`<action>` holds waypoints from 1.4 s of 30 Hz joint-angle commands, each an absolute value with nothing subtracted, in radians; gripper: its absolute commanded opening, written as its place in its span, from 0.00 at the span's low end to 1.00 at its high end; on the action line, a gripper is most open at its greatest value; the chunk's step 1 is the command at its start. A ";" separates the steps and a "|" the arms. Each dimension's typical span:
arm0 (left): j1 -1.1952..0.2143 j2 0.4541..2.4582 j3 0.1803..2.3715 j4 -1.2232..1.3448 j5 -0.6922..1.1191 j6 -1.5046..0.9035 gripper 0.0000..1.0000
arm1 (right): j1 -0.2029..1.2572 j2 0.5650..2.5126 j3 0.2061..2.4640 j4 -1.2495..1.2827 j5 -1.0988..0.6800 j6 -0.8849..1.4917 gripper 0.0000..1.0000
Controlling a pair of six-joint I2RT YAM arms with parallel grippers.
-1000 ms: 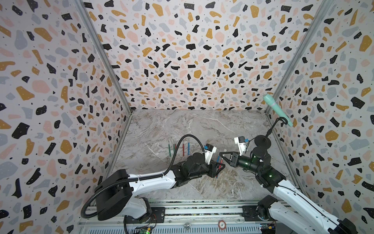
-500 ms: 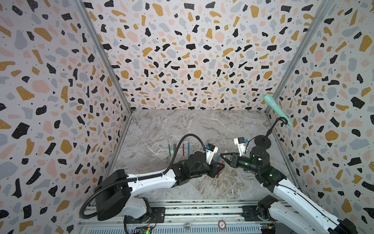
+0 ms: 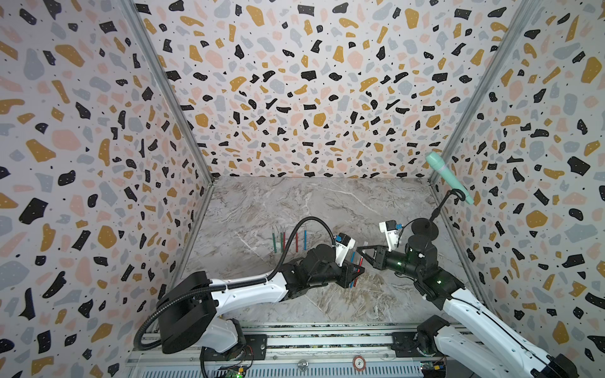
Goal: Remove protective caps from carving knives
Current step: Remove the protective sleeve from the carving knife.
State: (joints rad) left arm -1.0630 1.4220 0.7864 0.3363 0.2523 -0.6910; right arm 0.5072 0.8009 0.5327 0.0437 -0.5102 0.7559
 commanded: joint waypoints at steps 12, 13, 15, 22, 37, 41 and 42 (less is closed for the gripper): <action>-1.092 1.419 0.715 0.466 0.250 -0.773 0.00 | 0.328 0.892 0.679 0.087 -0.588 0.690 0.00; -1.095 1.418 0.715 0.466 0.248 -0.776 0.00 | 0.326 0.909 0.692 0.092 -0.587 0.686 0.00; -1.098 1.417 0.713 0.465 0.242 -0.777 0.00 | 0.326 0.934 0.720 0.096 -0.580 0.676 0.00; -1.106 1.422 0.707 0.461 0.235 -0.778 0.00 | 0.313 0.986 0.810 0.076 -0.535 0.641 0.00; -1.129 1.411 0.680 0.484 0.195 -0.796 0.00 | 0.313 0.979 0.803 0.216 -0.519 0.709 0.00; -1.132 1.407 0.681 0.478 0.194 -0.796 0.00 | 0.311 0.998 0.838 0.195 -0.502 0.692 0.00; -1.134 1.409 0.684 0.472 0.193 -0.793 0.00 | 0.311 1.007 0.852 0.178 -0.500 0.680 0.00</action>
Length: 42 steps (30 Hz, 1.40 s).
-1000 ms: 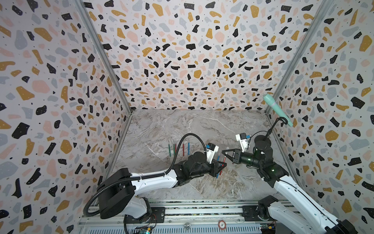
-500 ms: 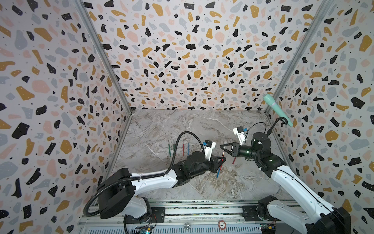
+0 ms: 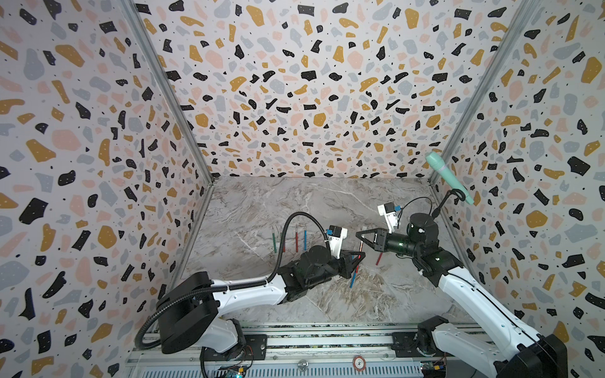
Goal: Remove protective caps from carving knives
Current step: Remove the protective sleeve from the carving knife, then place the carving knife at the center of the board.
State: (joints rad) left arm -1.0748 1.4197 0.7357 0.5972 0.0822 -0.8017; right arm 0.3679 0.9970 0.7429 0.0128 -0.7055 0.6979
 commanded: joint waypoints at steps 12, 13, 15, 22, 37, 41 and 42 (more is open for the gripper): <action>-1.153 1.418 0.669 0.489 0.192 -0.811 0.00 | 0.310 1.055 0.927 0.111 -0.409 0.579 0.00; -1.154 1.419 0.672 0.489 0.190 -0.812 0.00 | 0.309 1.060 0.927 0.125 -0.406 0.586 0.00; -1.157 1.419 0.673 0.488 0.186 -0.814 0.00 | 0.310 1.070 0.931 0.149 -0.400 0.595 0.00; -1.154 1.367 0.736 0.280 0.036 -0.740 0.00 | 0.308 1.052 0.998 0.046 -0.333 0.569 0.00; -0.900 1.539 1.039 -0.189 -0.288 -0.792 0.00 | 0.306 0.849 0.974 -0.507 -0.182 0.355 0.00; -0.847 1.652 1.105 -0.236 -0.294 -0.787 0.00 | 0.305 0.800 0.969 -0.612 -0.155 0.316 0.00; -0.836 1.675 1.119 -0.247 -0.298 -0.782 0.00 | 0.305 0.790 0.965 -0.627 -0.151 0.313 0.00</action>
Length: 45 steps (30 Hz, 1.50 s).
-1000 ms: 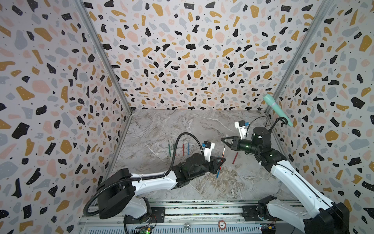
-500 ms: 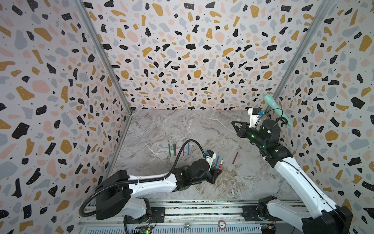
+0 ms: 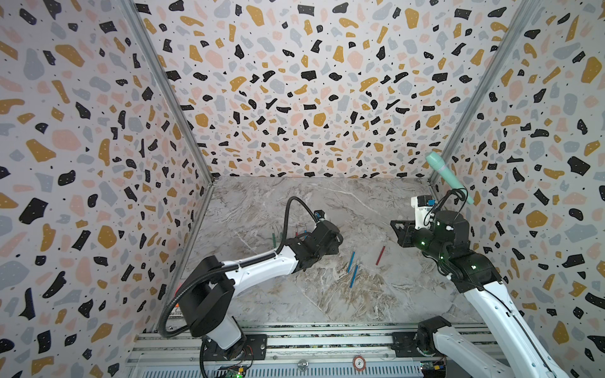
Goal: Remove protective caps from carving knives
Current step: Place the carving knife at the center of the board.
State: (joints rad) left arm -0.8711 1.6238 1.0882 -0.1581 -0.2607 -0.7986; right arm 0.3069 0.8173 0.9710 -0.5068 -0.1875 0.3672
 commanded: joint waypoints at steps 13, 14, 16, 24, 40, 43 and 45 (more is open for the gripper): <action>-0.779 1.894 1.260 -0.305 -0.324 -0.674 0.00 | 0.307 0.709 0.843 -0.638 -0.190 0.315 0.00; -0.778 1.909 1.272 -0.314 -0.326 -0.673 0.00 | 0.307 0.704 0.837 -0.634 -0.194 0.317 0.00; -0.770 1.931 1.285 -0.326 -0.333 -0.673 0.00 | 0.307 0.697 0.829 -0.629 -0.197 0.316 0.00; -0.741 1.993 1.324 -0.359 -0.349 -0.690 0.00 | 0.325 0.660 0.811 -0.617 -0.190 0.314 0.00; -0.723 2.101 1.413 -0.419 -0.374 -0.707 0.00 | 0.344 0.633 0.799 -0.605 -0.182 0.313 0.00; -0.719 2.103 1.414 -0.423 -0.377 -0.705 0.00 | 0.346 0.631 0.798 -0.604 -0.182 0.313 0.00; -0.717 2.103 1.414 -0.432 -0.388 -0.704 0.00 | 0.348 0.631 0.798 -0.603 -0.180 0.312 0.00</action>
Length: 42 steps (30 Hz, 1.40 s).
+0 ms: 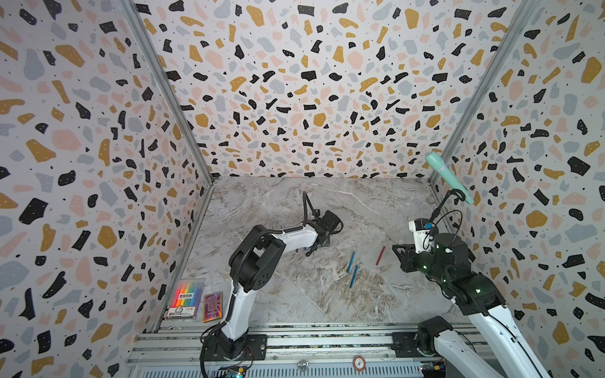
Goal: Remove protective caps from carving knives
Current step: Place the carving knife at the center of the board.
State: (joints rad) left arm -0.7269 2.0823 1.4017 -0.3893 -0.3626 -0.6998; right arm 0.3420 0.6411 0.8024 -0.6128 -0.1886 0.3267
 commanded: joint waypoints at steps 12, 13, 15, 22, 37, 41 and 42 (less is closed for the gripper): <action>-0.706 2.085 1.380 -0.455 -0.394 -0.680 0.00 | 0.353 0.627 0.798 -0.604 -0.175 0.314 0.00; -0.703 2.081 1.374 -0.454 -0.393 -0.679 0.00 | 0.354 0.627 0.796 -0.604 -0.176 0.314 0.00; -0.702 2.079 1.366 -0.449 -0.390 -0.674 0.00 | 0.354 0.630 0.797 -0.604 -0.175 0.314 0.00; -0.701 2.081 1.339 -0.430 -0.362 -0.669 0.01 | 0.355 0.630 0.798 -0.604 -0.170 0.316 0.00; -0.701 2.094 1.323 -0.435 -0.352 -0.661 0.11 | 0.355 0.631 0.798 -0.604 -0.164 0.317 0.00; -0.700 2.088 1.303 -0.428 -0.356 -0.664 0.12 | 0.355 0.632 0.798 -0.605 -0.161 0.317 0.00; -0.701 2.089 1.300 -0.425 -0.357 -0.664 0.11 | 0.354 0.632 0.798 -0.605 -0.163 0.317 0.00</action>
State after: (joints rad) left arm -0.7105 2.0640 1.3506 -0.3420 -0.3786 -0.6727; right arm 0.3492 0.6403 0.8009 -0.6128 -0.1703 0.3267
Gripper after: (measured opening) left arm 0.115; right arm 0.140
